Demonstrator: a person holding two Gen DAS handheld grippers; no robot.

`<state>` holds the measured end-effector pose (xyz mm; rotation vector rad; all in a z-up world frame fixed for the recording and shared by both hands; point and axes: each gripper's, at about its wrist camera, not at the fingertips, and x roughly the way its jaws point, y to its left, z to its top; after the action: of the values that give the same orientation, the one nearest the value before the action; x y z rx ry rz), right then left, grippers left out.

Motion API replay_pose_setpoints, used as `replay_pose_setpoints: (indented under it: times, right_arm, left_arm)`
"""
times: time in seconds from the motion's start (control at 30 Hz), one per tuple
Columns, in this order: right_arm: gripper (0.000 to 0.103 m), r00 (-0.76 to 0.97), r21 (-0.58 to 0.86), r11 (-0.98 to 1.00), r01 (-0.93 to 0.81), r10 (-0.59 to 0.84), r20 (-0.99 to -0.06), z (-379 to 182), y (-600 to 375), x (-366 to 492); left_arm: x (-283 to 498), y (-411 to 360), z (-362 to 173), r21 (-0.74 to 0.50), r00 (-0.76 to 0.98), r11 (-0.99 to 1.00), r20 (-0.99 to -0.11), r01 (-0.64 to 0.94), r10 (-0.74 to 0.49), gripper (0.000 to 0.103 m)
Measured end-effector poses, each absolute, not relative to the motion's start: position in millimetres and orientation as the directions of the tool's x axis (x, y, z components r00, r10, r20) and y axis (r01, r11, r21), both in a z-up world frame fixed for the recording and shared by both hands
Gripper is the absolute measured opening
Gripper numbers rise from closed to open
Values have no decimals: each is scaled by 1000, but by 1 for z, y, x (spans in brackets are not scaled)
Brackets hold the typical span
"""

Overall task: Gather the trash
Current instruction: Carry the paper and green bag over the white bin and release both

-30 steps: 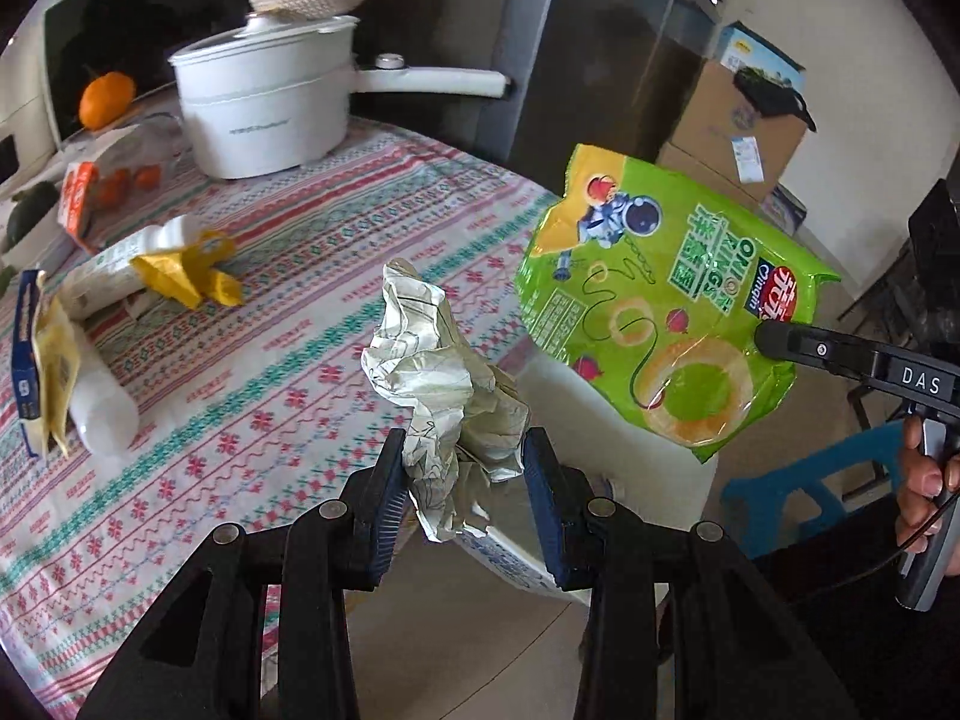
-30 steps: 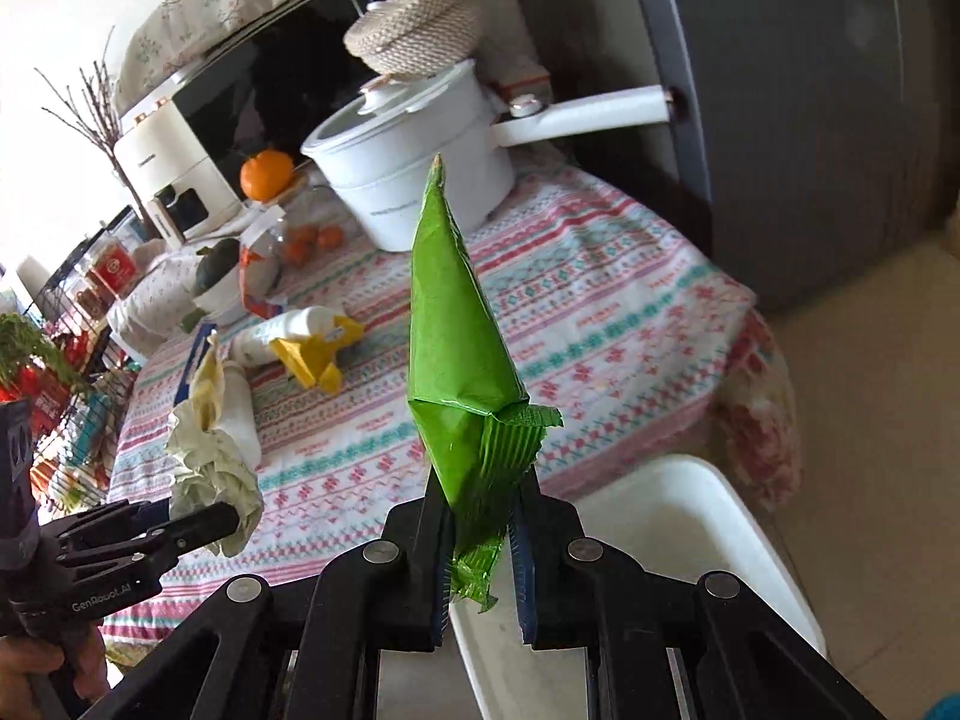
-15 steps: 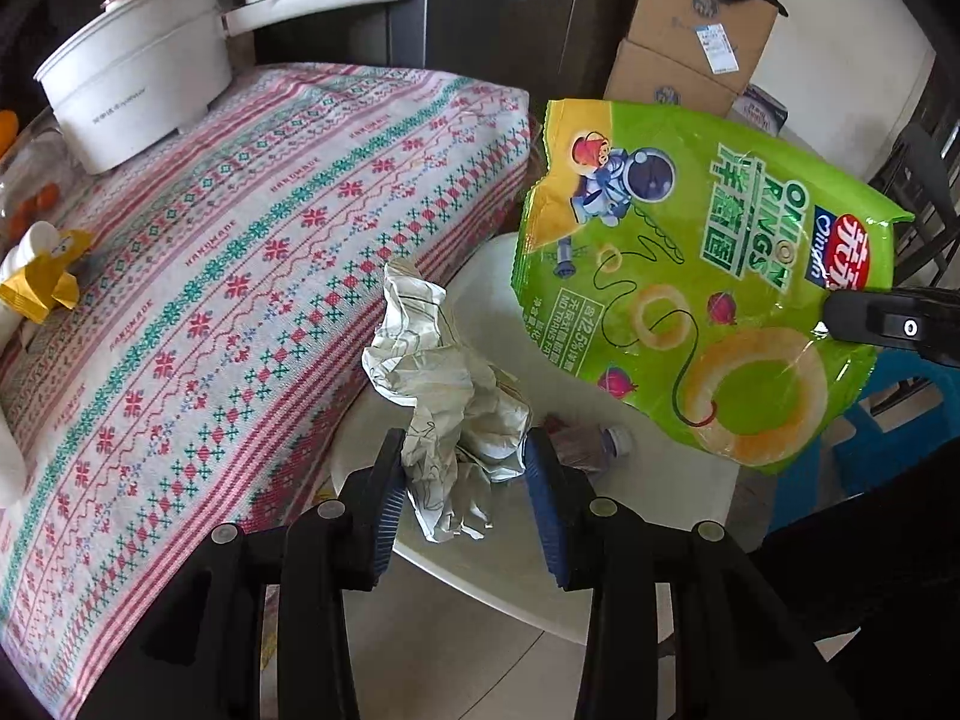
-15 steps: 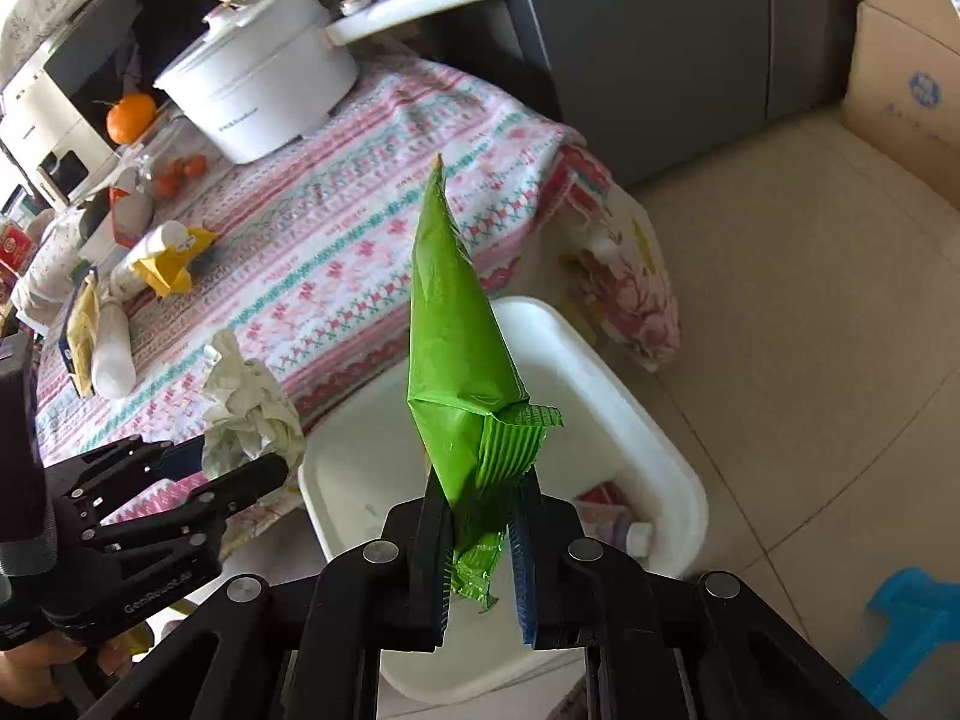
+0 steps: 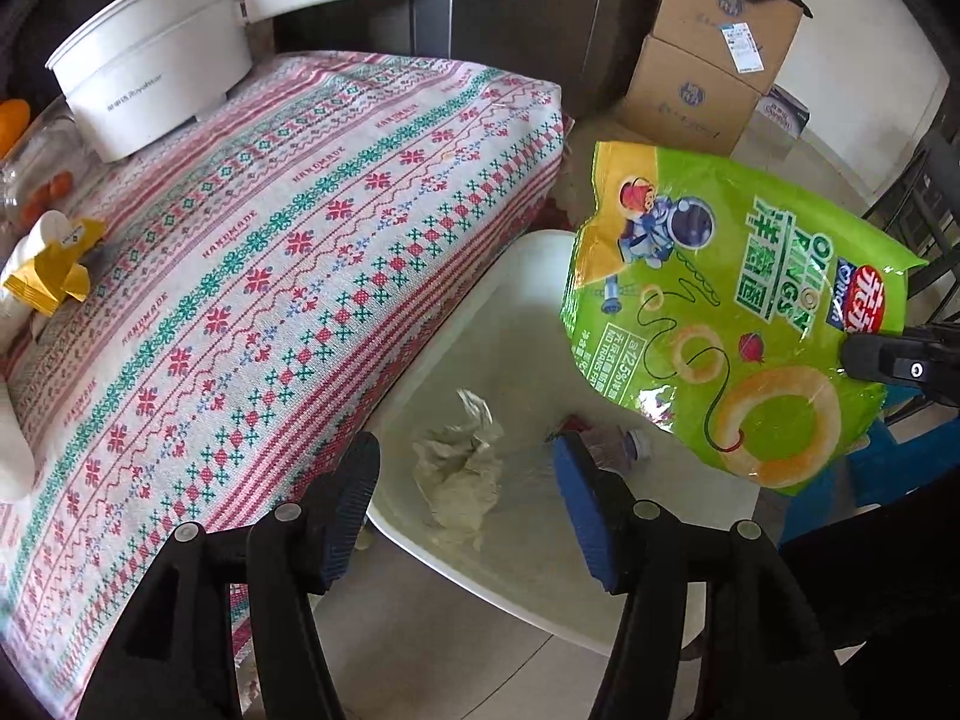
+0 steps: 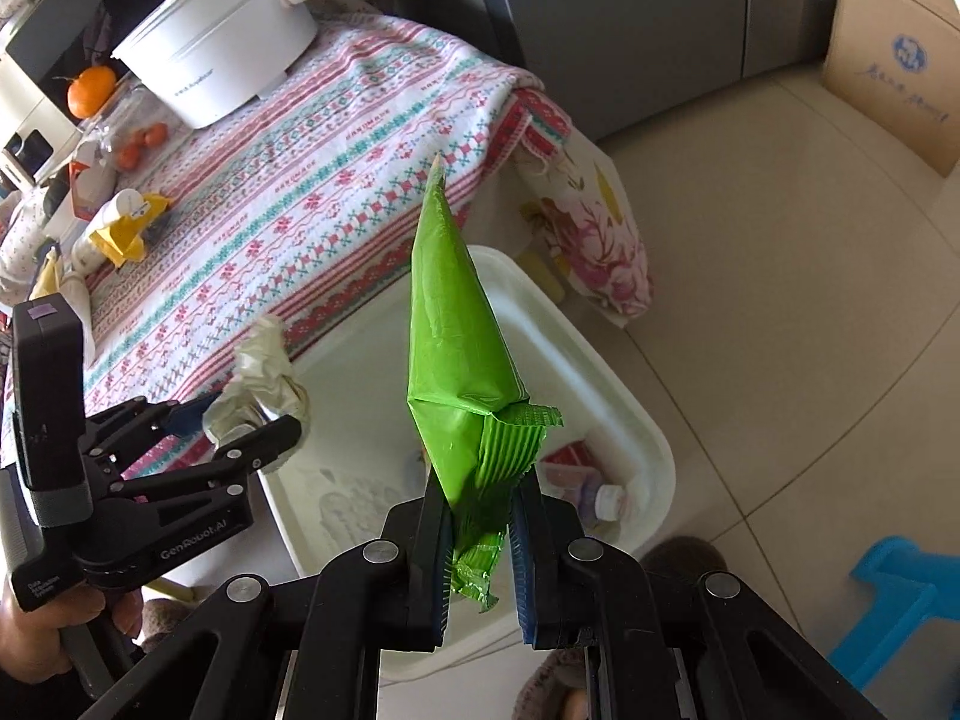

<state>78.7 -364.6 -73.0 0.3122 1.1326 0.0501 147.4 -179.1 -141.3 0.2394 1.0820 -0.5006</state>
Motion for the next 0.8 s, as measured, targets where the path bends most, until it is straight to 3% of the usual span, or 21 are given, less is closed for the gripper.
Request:
replay_pose_setpoints:
  times: [0.8]
  right_arm:
    - [20, 262, 192, 975, 115, 157, -952, -119, -332, 111]
  left_arm:
    - [117, -108, -95, -11, 470, 897, -849, 442, -242, 76]
